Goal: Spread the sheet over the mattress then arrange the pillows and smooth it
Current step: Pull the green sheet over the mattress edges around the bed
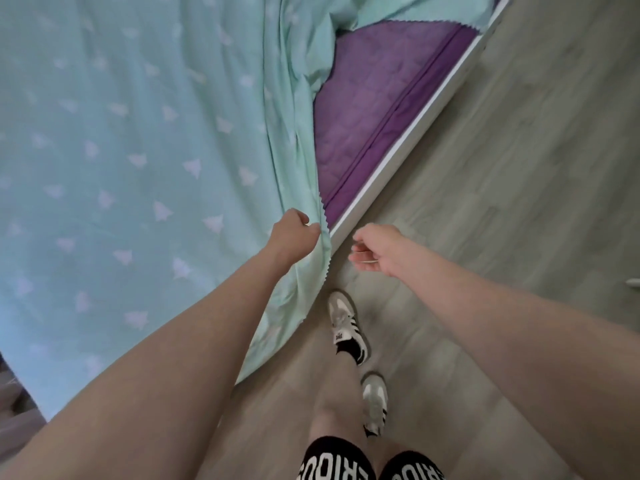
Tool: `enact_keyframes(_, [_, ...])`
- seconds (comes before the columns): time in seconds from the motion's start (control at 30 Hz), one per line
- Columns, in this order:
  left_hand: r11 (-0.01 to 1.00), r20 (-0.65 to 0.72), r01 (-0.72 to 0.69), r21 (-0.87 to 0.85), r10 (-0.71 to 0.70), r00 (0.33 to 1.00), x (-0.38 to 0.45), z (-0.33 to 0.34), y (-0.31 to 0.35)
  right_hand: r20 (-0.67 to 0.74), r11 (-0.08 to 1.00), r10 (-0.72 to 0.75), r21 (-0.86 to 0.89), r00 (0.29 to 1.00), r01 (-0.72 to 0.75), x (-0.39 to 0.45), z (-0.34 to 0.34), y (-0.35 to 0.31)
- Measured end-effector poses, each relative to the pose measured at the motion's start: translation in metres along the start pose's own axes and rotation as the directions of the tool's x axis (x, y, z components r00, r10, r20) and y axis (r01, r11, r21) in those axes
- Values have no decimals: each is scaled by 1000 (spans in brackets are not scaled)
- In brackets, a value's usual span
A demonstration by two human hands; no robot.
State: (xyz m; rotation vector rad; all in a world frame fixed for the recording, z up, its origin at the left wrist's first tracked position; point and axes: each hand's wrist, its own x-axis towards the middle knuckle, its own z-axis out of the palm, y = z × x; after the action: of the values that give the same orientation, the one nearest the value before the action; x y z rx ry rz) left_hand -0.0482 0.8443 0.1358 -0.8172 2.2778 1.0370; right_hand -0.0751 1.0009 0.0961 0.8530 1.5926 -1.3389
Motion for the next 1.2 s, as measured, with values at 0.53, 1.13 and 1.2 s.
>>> enact_keyframes(0.53, [989,-2,131,-72,-131,991,170,-13,22,-37,971,-49,-236,998,39,147,51,-139])
enact_keyframes(1.13, [789,-230,255,-560,-443,867,226,30,-29,262,995,17,-100,965,9,239,96,-141])
enact_keyframes(1.2, [727,-207,267,-633,-491,847,216,19,-27,363,994,92,-88,927,-65,230,103,-146])
